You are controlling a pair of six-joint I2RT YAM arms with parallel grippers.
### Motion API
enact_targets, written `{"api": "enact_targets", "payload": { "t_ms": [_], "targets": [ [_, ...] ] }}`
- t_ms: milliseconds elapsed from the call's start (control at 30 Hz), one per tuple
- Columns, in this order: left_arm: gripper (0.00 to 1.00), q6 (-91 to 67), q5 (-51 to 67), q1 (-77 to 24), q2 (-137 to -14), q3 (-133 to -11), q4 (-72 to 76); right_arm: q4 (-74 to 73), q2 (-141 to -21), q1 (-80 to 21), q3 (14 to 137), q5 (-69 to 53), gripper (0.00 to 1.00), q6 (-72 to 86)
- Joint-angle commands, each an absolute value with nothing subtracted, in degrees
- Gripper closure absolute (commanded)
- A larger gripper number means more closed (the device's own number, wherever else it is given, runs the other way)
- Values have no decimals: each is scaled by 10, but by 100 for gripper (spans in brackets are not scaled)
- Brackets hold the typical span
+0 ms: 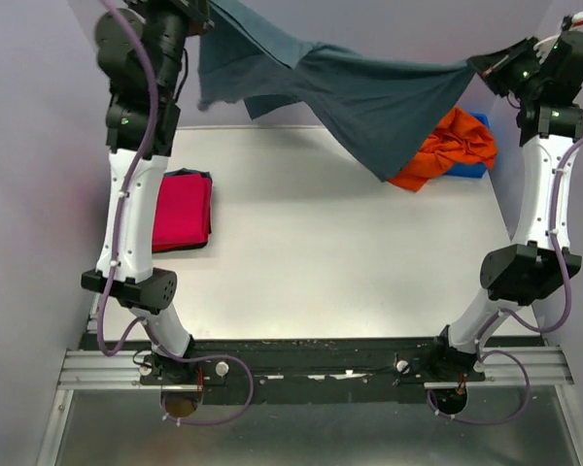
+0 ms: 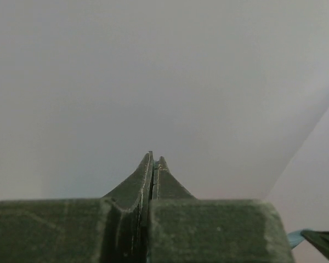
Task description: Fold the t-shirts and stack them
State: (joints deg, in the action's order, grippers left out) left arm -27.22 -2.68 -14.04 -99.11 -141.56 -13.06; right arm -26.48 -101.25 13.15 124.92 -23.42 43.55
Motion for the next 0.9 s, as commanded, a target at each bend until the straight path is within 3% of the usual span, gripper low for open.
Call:
{"api": "enact_targets", "payload": {
  "t_ms": [0, 467, 733, 867],
  "targets": [
    [100, -272, -1, -137, -1021, -1304, -144, -259, -1032, 138, 1172, -298, 99, 425],
    [100, -393, -106, -148, -674, -664, -22, -175, -788, 139, 667, -278, 99, 469],
    [100, -446, -156, -164, -434, -426, -88, -268, -578, 139, 434, -141, 99, 453],
    [100, -473, -147, -164, -327, -363, -141, -352, -472, 139, 364, -77, 99, 431]
  ]
}}
